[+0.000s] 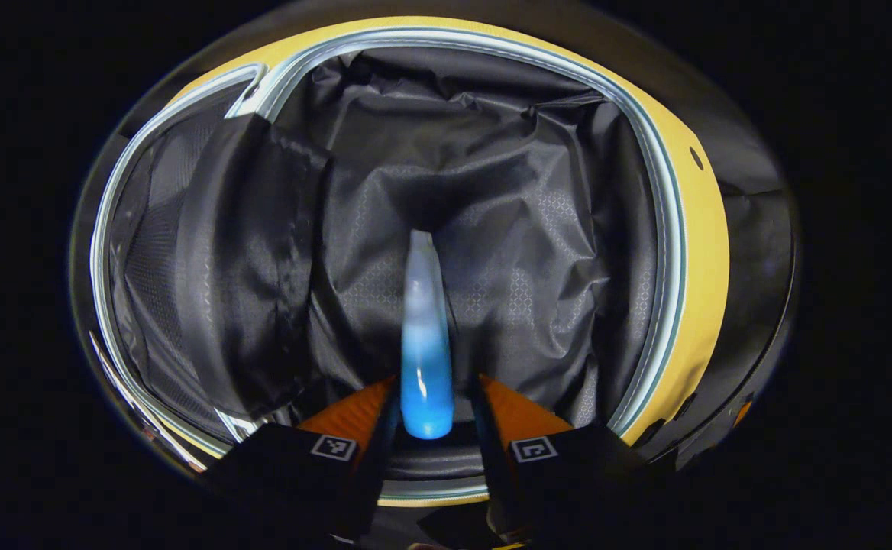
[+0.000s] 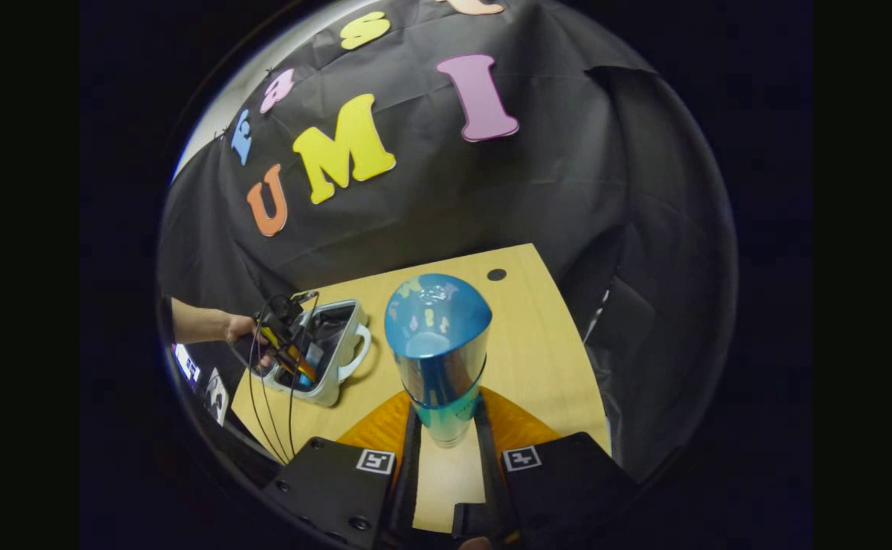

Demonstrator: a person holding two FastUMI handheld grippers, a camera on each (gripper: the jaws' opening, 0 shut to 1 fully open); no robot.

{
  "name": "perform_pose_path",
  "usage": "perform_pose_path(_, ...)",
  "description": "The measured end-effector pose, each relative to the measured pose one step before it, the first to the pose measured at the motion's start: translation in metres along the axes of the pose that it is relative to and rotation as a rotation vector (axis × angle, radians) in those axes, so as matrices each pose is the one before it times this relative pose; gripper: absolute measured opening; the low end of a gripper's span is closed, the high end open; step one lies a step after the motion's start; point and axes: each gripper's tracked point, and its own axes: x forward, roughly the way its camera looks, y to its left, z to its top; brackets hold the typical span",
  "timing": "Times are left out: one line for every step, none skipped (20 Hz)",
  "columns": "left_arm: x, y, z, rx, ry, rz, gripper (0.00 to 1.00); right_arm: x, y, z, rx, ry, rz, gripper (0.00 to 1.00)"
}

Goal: First open the suitcase, pack the skin care products into it, and then close the suitcase.

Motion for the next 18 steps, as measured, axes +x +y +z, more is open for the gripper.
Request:
perform_pose_path(-0.00175, -0.00182, -0.00183, 0.00161, -0.00100, -0.01553, 0.75, 0.00235, 0.00753, 0.00182, -0.01319, 0.00361, 0.01755, 0.35)
perform_pose_path(-0.00468, -0.00057, -0.00024, 0.00847, -0.01246, -0.01141, 0.72, 0.00242, 0.00958, 0.00034, -0.01790, 0.00761, 0.01903, 0.35)
perform_pose_path(-0.00624, 0.00255, 0.00076, 0.01206, -0.02528, 0.00457, 0.68, 0.00498, 0.01191, 0.00046, -0.02280, 0.00981, 0.02349, 0.35)
perform_pose_path(-0.01021, 0.00218, 0.00207, 0.01367, -0.03651, 0.00337, 0.87, 0.00702, 0.01480, 0.00063, -0.02212, 0.01143, 0.02906, 0.35)
perform_pose_path(-0.01123, 0.00244, 0.00193, 0.01358, -0.05009, -0.00485, 0.90, 0.00881, 0.01721, 0.00127, -0.02375, 0.01521, 0.03572, 0.35)
perform_pose_path(-0.01622, 0.00142, 0.00199, 0.00932, -0.06297, 0.00230, 0.90, 0.01209, 0.02064, 0.00225, -0.02670, 0.01521, 0.03888, 0.35)
perform_pose_path(-0.01777, -0.00169, -0.00041, 0.01301, -0.07250, -0.01310, 0.91, 0.01362, 0.02112, 0.00432, -0.02373, 0.01700, 0.04566, 0.34)
perform_pose_path(-0.02053, -0.00267, -0.00051, 0.00821, -0.08187, -0.01742, 0.90, 0.01770, 0.02490, 0.00716, -0.02473, 0.02129, 0.05453, 0.35)
perform_pose_path(-0.02507, -0.00304, -0.00223, -0.00116, -0.10234, -0.00957, 0.90, 0.02243, 0.02490, 0.00734, -0.02208, 0.02511, 0.05938, 0.34)
perform_pose_path(-0.01951, -0.00019, 0.00080, -0.01008, -0.09998, 0.00191, 0.90, 0.02717, 0.02058, 0.00359, -0.02515, 0.02719, 0.05650, 0.33)
perform_pose_path(-0.01912, 0.00269, -0.00373, -0.01247, -0.08749, 0.01945, 0.90, 0.02710, 0.01677, 0.00336, -0.01429, 0.04044, 0.03655, 0.35)
perform_pose_path(-0.01966, 0.00433, -0.00325, -0.00320, -0.08187, 0.03468, 0.90, 0.02107, 0.01331, 0.00377, -0.00715, 0.04060, 0.02972, 0.35)
perform_pose_path(-0.01311, 0.00514, -0.01094, -0.00309, -0.06350, 0.03706, 0.90, 0.02184, 0.00934, 0.00228, 0.00539, 0.04298, 0.01177, 0.34)
perform_pose_path(-0.01893, 0.00360, -0.01085, -0.00613, -0.04516, 0.03024, 0.91, 0.02266, 0.00782, -0.00248, 0.01023, 0.04851, 0.00968, 0.35)
perform_pose_path(-0.01698, 0.00387, -0.01277, -0.00599, -0.02907, 0.02481, 0.91, 0.02221, 0.00330, -0.00183, 0.01117, 0.04741, 0.00091, 0.35)
perform_pose_path(-0.01409, 0.00483, -0.01313, -0.01578, -0.02925, 0.01931, 0.92, 0.02112, 0.00022, -0.00376, 0.02432, 0.05049, -0.00361, 0.32)
perform_pose_path(-0.01390, 0.00483, -0.01358, -0.02855, -0.01607, 0.01235, 0.92, 0.01976, -0.00059, -0.00374, 0.03269, 0.05690, -0.01374, 0.34)
perform_pose_path(-0.01265, 0.00370, -0.01376, -0.04271, -0.00920, 0.00651, 0.92, 0.01719, -0.00360, -0.00241, 0.04820, 0.06411, -0.02992, 0.34)
